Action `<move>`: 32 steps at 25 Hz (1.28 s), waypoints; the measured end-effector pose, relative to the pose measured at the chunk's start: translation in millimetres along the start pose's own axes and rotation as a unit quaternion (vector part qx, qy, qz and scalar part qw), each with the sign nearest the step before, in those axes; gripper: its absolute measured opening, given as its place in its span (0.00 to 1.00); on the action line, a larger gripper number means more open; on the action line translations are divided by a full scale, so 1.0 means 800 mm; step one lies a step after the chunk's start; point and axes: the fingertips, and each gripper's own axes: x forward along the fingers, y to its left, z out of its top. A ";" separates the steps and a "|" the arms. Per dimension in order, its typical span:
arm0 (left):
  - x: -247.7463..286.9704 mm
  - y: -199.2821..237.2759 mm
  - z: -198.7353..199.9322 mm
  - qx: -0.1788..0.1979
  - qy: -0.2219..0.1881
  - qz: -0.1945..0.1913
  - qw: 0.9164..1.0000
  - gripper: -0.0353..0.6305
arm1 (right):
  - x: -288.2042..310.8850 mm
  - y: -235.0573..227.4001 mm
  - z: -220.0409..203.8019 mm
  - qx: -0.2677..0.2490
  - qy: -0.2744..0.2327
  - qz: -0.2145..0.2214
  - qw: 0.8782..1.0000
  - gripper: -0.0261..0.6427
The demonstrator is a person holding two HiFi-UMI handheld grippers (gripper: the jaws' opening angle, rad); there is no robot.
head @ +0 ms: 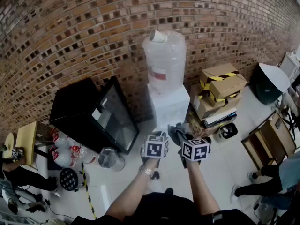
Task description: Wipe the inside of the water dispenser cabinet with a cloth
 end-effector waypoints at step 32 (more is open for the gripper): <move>0.218 0.102 -0.052 -0.030 0.068 0.001 0.997 0.10 | 0.197 -0.166 0.000 -0.003 0.035 -0.060 0.998 0.08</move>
